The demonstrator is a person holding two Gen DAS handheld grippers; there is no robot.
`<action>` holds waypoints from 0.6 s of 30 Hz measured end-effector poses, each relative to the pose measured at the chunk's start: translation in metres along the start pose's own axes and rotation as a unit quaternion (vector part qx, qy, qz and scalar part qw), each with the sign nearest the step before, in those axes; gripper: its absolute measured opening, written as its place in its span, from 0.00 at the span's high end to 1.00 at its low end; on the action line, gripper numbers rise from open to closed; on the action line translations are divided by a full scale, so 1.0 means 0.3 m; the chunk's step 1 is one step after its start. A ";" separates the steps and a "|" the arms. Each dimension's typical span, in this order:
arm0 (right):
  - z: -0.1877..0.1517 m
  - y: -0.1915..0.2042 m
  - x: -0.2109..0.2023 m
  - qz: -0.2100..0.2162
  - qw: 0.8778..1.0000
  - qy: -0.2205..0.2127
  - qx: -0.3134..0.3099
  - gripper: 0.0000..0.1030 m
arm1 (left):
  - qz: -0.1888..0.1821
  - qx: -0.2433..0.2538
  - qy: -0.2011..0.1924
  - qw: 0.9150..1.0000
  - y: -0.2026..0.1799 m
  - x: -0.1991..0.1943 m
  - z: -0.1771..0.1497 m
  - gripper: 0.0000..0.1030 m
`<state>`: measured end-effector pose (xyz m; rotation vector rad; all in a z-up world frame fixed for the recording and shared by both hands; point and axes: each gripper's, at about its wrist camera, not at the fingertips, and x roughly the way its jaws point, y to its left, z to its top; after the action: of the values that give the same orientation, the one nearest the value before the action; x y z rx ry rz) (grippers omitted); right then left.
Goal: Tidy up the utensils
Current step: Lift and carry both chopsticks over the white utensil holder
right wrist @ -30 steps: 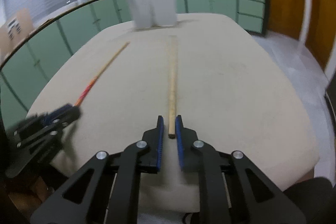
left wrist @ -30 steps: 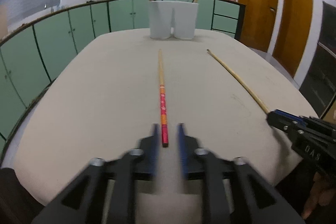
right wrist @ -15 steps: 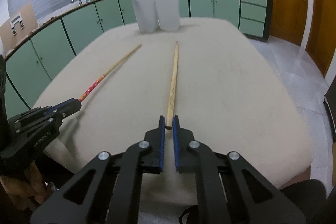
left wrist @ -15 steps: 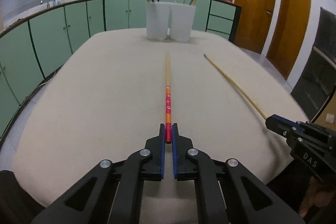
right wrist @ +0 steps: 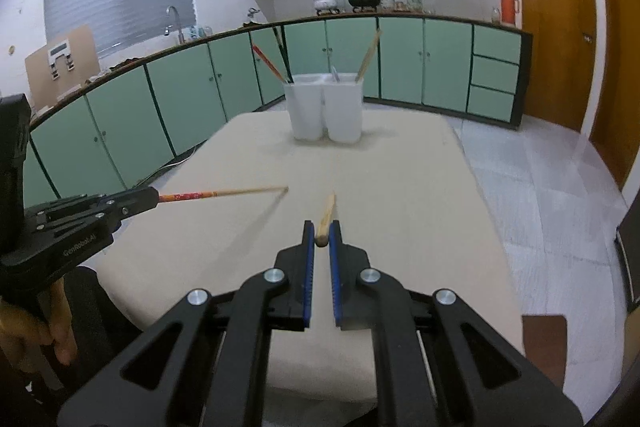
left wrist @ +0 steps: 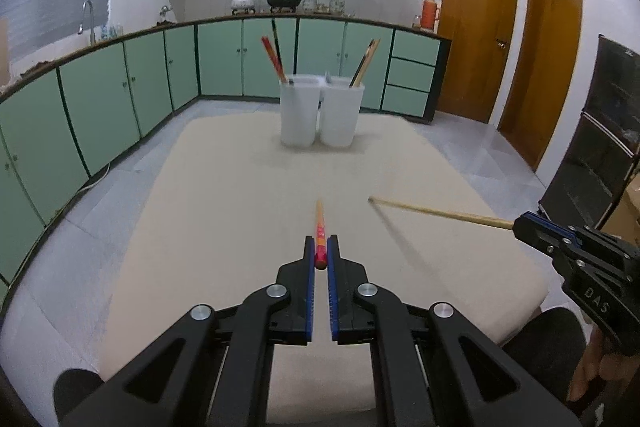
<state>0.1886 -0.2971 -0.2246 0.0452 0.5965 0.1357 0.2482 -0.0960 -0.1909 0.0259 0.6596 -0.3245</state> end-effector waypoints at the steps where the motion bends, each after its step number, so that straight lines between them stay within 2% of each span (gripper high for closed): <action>1: 0.020 0.003 -0.009 0.003 1.000 -0.003 -0.004 0.94 | -0.001 0.003 -0.005 1.000 -0.001 -0.015 0.018 0.94; 9: 0.138 0.015 -0.017 0.015 0.999 -0.011 -0.026 0.94 | -0.012 0.018 -0.034 0.999 -0.004 -0.073 0.126 0.94; 18: 0.317 0.005 0.072 0.029 0.998 0.009 -0.060 0.94 | -0.035 0.034 -0.024 0.999 0.017 -0.019 0.260 0.94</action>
<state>0.2595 -0.2930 -0.1579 -0.0543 0.6039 0.2278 0.2922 -0.0994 -0.1262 0.0601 0.6023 -0.4128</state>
